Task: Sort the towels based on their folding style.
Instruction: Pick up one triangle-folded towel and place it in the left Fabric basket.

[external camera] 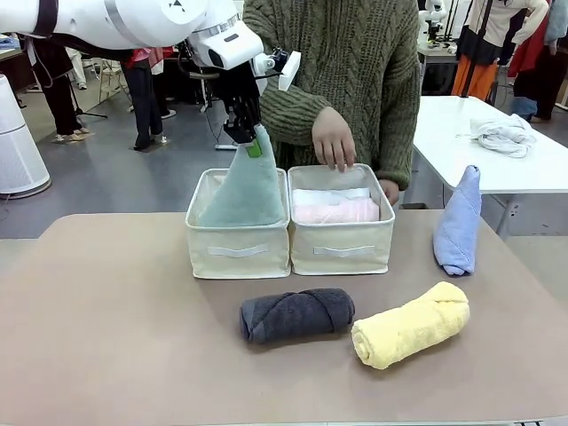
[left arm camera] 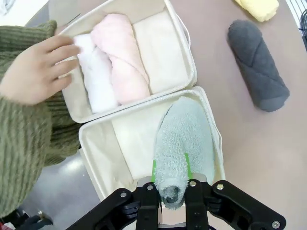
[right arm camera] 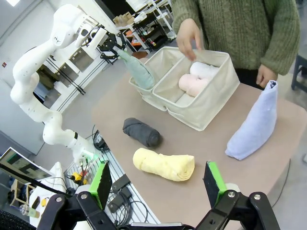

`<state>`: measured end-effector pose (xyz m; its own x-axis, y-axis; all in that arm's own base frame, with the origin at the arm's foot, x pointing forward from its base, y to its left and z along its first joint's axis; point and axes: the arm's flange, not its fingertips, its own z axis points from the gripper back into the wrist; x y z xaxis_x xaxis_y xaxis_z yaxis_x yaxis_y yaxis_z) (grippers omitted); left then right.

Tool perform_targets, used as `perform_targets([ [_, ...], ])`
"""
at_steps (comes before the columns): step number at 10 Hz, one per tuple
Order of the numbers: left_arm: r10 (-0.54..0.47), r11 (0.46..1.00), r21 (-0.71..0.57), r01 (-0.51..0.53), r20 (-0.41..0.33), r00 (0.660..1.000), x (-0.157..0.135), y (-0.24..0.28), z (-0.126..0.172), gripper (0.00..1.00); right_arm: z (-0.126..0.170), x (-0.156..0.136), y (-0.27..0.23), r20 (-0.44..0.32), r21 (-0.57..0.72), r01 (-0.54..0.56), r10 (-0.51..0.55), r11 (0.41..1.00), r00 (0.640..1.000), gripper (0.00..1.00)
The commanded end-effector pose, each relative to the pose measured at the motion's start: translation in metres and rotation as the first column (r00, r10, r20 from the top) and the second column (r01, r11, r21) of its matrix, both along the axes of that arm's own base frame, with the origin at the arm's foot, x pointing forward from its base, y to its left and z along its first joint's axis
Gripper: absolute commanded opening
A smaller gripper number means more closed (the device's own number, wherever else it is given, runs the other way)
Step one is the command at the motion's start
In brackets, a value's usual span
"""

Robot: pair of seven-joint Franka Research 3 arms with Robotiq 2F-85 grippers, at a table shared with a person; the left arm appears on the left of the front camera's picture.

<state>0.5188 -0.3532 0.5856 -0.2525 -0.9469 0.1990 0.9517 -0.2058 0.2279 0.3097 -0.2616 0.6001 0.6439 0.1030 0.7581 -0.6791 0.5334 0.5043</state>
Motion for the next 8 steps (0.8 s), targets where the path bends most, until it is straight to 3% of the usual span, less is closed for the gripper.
perform_targets([
  [1, -0.003, 1.000, 0.025, 0.003, -0.019, 1.000, 0.003, -0.005, -0.013, 0.17, 0.000, 0.001, -0.001, 0.023, 0.016, -0.009, 0.008, 1.000, 1.000, 1.00],
  [5, -0.009, 0.994, 0.109, 0.017, -0.074, 0.997, 0.008, -0.013, -0.049, 0.17, 0.000, 0.001, -0.001, 0.023, 0.016, -0.009, 0.008, 1.000, 1.000, 1.00],
  [8, 0.082, 0.986, 0.155, -0.062, -0.123, 0.989, 0.010, -0.020, -0.074, 0.17, 0.000, 0.001, -0.001, 0.023, 0.016, -0.009, 0.008, 1.000, 1.000, 1.00],
])
